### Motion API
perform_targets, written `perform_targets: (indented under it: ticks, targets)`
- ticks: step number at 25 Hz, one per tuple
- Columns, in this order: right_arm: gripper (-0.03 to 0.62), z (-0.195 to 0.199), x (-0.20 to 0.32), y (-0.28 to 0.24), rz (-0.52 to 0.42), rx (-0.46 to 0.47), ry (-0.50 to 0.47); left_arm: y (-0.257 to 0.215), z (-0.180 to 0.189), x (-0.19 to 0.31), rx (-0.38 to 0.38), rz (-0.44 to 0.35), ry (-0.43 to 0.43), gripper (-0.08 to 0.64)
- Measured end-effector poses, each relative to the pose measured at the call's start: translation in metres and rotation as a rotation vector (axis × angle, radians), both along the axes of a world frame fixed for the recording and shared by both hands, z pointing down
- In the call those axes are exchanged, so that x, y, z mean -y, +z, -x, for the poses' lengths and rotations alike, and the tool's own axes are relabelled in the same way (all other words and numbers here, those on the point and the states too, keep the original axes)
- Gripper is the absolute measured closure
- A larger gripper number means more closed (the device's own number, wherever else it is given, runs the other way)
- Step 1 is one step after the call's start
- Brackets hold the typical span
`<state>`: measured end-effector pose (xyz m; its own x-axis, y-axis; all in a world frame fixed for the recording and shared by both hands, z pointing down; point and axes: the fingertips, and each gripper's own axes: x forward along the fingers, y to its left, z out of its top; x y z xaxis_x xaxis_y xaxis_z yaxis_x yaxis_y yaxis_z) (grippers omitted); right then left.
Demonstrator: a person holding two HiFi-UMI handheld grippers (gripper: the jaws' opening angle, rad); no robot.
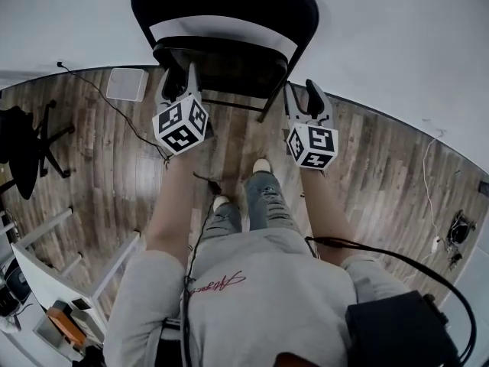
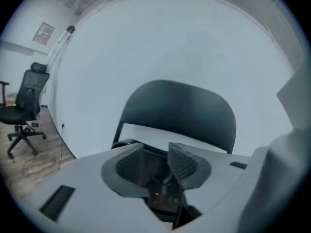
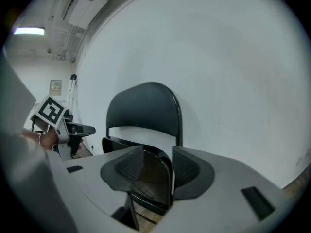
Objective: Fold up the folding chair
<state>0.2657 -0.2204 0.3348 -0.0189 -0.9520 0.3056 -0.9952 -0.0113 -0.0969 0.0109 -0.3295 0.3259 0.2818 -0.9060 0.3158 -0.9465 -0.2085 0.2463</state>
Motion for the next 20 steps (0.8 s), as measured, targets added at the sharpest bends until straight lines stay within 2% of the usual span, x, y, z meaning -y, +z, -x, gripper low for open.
perform_targets:
  ticks: [1,2,3,5,8,11,15,17,20]
  targets:
    - [0.455,0.014,-0.011,-0.015,-0.027,-0.003,-0.030,-0.014,0.006,-0.016,-0.024,-0.032,-0.032,0.446]
    - [0.564,0.030,-0.022,-0.032,-0.060,-0.001,-0.063,-0.028,0.009,-0.033,-0.050,-0.056,-0.051,0.515]
    - [0.565,0.047,-0.033,-0.051,-0.095,0.006,-0.102,-0.040,0.008,-0.050,-0.079,-0.070,-0.040,0.517]
    - [0.571,0.083,-0.055,-0.087,-0.159,0.016,-0.192,-0.063,-0.005,-0.086,-0.137,-0.072,0.060,0.528]
    - [0.574,0.125,-0.090,-0.132,-0.217,0.010,-0.276,-0.100,-0.017,-0.142,-0.153,-0.116,0.215,0.535]
    - [0.574,0.143,-0.122,-0.161,-0.253,0.039,-0.260,-0.138,-0.018,-0.185,-0.126,-0.197,0.299,0.541]
    - [0.574,0.151,-0.170,-0.183,-0.290,0.027,-0.183,-0.165,-0.023,-0.240,-0.079,-0.282,0.404,0.541]
    - [0.574,0.155,-0.192,-0.189,-0.303,0.038,-0.153,-0.170,-0.020,-0.264,-0.080,-0.290,0.435,0.541]
    - [0.574,0.162,-0.218,-0.199,-0.310,0.022,-0.153,-0.174,-0.011,-0.290,-0.100,-0.271,0.437,0.541]
